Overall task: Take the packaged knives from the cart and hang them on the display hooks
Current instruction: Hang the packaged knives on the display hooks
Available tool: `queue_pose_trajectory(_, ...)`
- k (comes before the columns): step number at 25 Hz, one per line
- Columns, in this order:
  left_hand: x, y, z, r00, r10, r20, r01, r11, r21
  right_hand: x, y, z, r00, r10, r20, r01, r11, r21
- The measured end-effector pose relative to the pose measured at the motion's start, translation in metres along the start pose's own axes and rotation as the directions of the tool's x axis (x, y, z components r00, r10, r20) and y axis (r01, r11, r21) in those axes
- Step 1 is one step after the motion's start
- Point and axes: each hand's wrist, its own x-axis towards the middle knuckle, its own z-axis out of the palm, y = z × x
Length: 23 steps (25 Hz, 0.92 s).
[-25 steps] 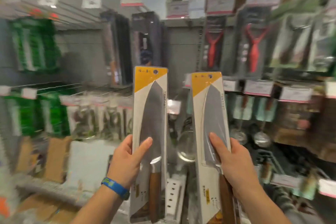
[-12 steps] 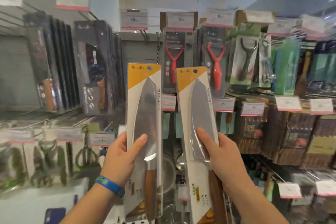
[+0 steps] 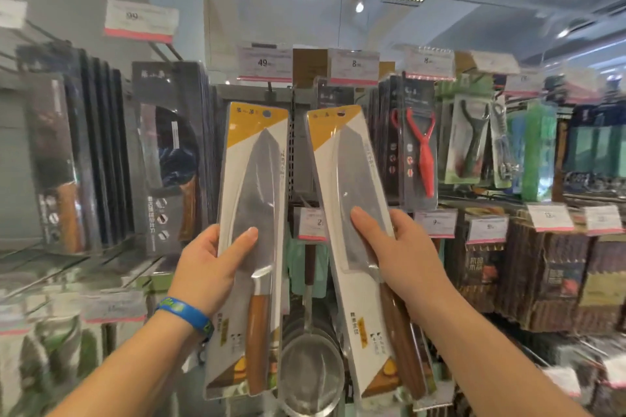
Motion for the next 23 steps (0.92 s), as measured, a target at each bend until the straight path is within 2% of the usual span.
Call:
queue_pose_trajectory(8, 0.046, 0.001, 0.007, 0.996, 0.004, -0.087, 0.004, 0.996, 0.093, 0.046, -0.017, 0.013, 0.997, -0.039, 0.064, 0.048, 0.988, -0.149)
queue_pose_trajectory(15, 0.056, 0.008, 0.005, 0.982, -0.075, -0.174, 0.102, 0.983, 0.152, 0.078, -0.023, 0.026, 0.993, -0.06, 0.1, 0.07, 0.993, -0.099)
queue_pose_trajectory(19, 0.073, 0.008, 0.002, 0.964, -0.137, -0.227, 0.174, 0.973, 0.152, 0.102, -0.042, 0.036, 0.987, -0.048, 0.155, 0.046, 0.999, 0.016)
queue_pose_trajectory(23, 0.086, 0.012, 0.005, 0.97, -0.092, -0.225, 0.132, 0.977, 0.168, 0.109, -0.056, 0.036, 0.982, -0.156, 0.103, 0.149, 0.986, 0.079)
